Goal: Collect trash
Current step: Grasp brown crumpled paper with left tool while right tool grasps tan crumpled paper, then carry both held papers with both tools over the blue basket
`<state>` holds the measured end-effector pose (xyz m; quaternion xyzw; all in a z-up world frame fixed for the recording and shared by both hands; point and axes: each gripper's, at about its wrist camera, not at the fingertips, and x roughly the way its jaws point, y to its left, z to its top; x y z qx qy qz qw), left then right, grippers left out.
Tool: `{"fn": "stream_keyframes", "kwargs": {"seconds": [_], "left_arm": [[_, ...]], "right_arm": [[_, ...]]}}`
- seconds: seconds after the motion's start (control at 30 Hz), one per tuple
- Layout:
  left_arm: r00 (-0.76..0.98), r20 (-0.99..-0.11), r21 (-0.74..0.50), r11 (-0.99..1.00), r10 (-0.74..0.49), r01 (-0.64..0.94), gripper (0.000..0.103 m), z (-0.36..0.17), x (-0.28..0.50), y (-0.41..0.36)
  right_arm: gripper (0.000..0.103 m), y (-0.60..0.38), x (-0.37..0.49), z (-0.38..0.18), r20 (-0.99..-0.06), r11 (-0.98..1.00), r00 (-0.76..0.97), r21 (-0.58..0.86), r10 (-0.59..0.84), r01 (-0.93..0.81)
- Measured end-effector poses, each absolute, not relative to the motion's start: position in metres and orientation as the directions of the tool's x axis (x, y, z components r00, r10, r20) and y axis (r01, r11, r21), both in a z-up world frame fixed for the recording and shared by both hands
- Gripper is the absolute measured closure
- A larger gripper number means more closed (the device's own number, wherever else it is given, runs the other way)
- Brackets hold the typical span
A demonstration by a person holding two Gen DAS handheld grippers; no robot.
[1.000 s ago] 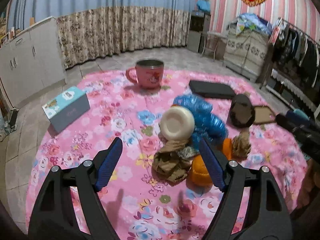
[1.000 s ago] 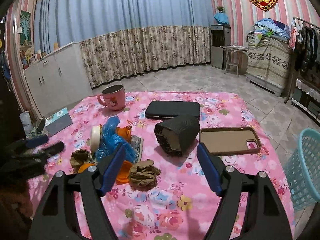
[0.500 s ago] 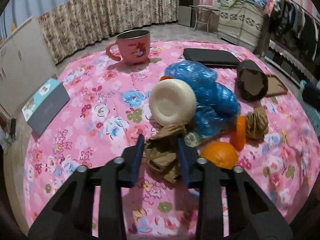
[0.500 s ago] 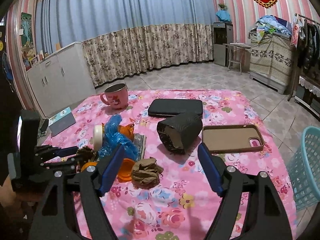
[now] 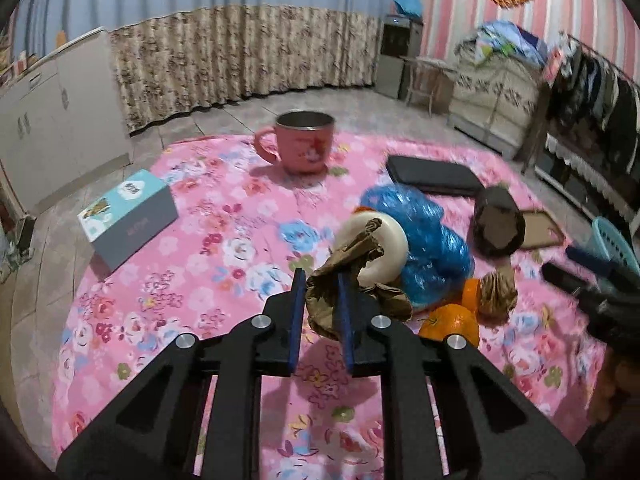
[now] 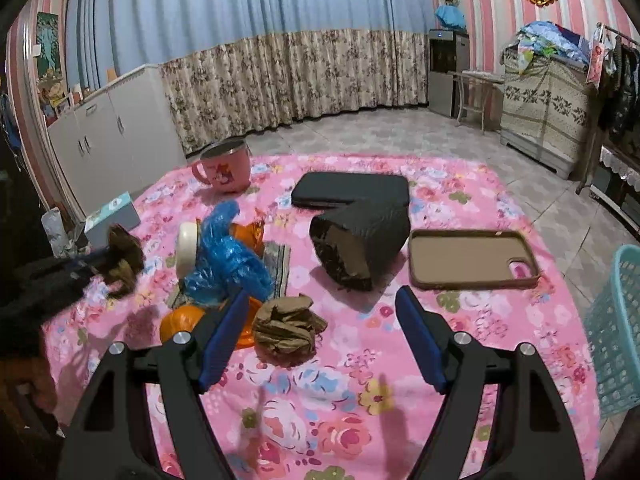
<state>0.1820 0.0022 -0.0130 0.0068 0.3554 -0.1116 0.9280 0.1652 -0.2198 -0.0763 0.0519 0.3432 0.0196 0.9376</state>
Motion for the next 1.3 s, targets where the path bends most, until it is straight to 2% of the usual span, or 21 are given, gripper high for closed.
{"fn": "stream_keyframes", "kwargs": {"seconds": [0.33,0.4,0.47,0.63,0.87,1.17,1.3], "left_arm": [[0.726,-0.648,-0.085,0.969,-0.230,0.231,0.089,-0.008,0.179,0.004],[0.728,-0.646,-0.086,0.969,-0.232,0.233,0.089,-0.008,0.179,0.004],[0.725,-0.648,-0.089,0.969,-0.233,0.232,0.089,-0.008,0.179,0.004],[0.734,-0.636,-0.098,0.968,-0.238,0.230,0.089,-0.004,0.176,0.004],[0.759,-0.609,-0.085,0.970,-0.232,0.228,0.089,0.003,0.171,0.001],[0.789,-0.583,-0.047,0.977,-0.196,0.208,0.089,0.008,0.168,-0.002],[0.793,-0.570,-0.061,0.973,-0.216,0.221,0.089,0.013,0.169,-0.006]], "right_arm": [[0.029,-0.196,0.186,-0.107,-0.735,0.996,0.673,0.079,0.085,-0.040],[0.032,-0.195,0.191,-0.113,-0.748,0.996,0.658,0.082,0.084,-0.034],[0.061,-0.193,0.193,-0.116,-0.760,0.994,0.641,0.095,0.109,-0.056],[0.062,-0.191,0.179,-0.099,-0.728,0.992,0.674,0.085,0.126,-0.094],[0.062,-0.202,0.153,-0.058,-0.631,0.992,0.765,0.079,0.130,-0.103],[0.062,-0.216,0.150,-0.044,-0.599,0.991,0.790,0.098,0.129,-0.087],[0.062,-0.223,0.146,-0.035,-0.575,0.990,0.808,0.115,0.130,-0.077]]}}
